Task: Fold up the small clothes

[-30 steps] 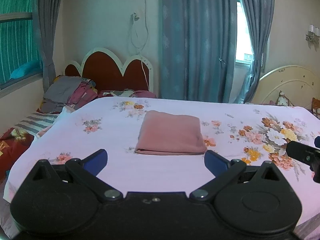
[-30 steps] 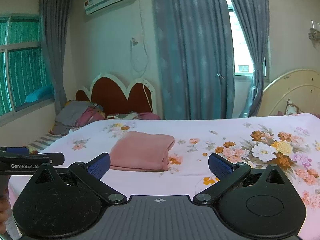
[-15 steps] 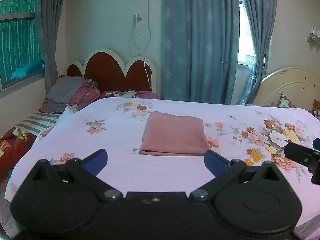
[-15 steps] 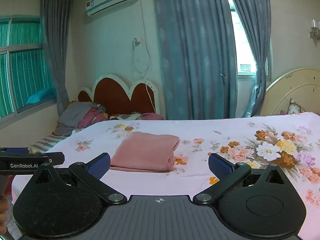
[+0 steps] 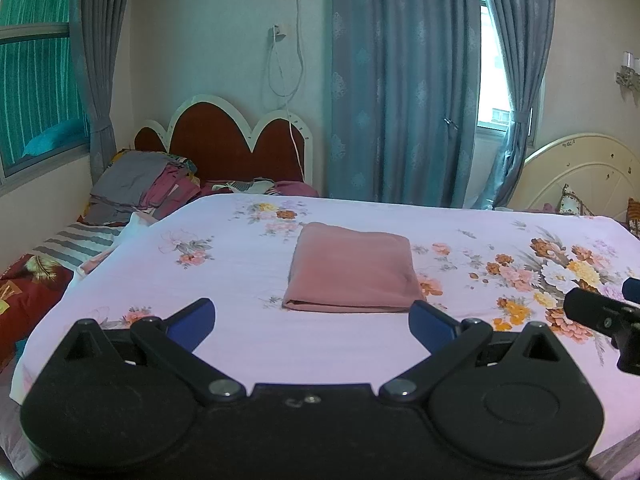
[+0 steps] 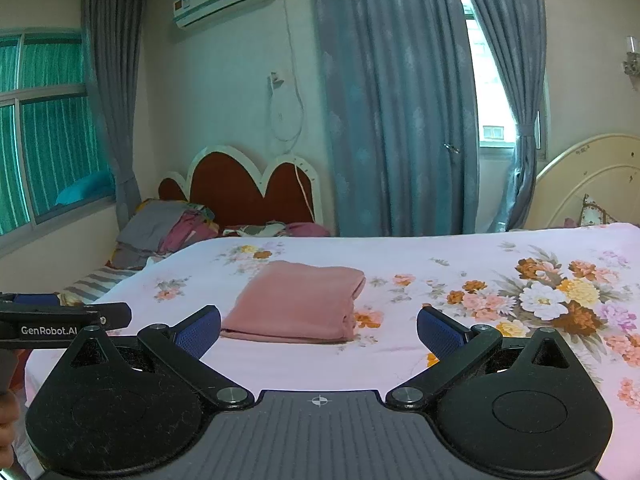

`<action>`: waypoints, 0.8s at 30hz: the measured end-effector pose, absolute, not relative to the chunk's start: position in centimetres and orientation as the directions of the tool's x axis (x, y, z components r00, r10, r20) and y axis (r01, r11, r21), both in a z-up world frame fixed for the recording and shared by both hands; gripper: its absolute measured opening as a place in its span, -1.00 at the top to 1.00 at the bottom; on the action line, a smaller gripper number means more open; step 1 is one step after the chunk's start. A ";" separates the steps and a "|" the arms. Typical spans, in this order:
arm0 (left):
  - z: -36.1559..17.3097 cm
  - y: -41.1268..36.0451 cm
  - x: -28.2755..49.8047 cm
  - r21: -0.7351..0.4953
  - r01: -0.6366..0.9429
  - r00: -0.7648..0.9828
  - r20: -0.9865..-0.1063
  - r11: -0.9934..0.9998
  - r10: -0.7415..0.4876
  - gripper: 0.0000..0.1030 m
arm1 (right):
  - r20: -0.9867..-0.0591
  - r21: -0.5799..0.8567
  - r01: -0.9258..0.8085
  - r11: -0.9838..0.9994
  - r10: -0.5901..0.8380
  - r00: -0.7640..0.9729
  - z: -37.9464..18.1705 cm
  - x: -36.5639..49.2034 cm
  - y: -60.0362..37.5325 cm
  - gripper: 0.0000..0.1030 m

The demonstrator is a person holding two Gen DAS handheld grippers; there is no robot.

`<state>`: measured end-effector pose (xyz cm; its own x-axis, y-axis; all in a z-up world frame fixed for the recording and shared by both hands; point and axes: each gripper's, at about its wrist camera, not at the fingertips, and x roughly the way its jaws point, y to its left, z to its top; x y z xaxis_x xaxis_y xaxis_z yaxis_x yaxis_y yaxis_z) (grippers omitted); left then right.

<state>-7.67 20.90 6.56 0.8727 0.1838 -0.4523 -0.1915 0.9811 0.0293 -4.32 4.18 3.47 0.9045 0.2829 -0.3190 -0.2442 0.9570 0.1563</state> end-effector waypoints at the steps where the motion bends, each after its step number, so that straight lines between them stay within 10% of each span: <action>1: 6.5 20.9 -7.6 0.028 -0.192 0.873 -0.452 0.981 0.184 -1.00 | -0.319 0.156 -0.245 0.957 0.284 0.904 3.5 -4.3 4.2 -1.00; 24: 6.4 21.1 -7.2 0.033 -0.188 0.869 -0.460 0.982 0.182 -1.00 | -0.330 0.164 -0.247 0.955 0.289 0.898 3.2 -3.8 4.4 -1.00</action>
<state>-7.19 21.14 6.38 0.8692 0.1819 -0.4598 -0.1882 0.9816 0.0326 -3.79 4.39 3.20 0.8984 0.2894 -0.3303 -0.2472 0.9549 0.1644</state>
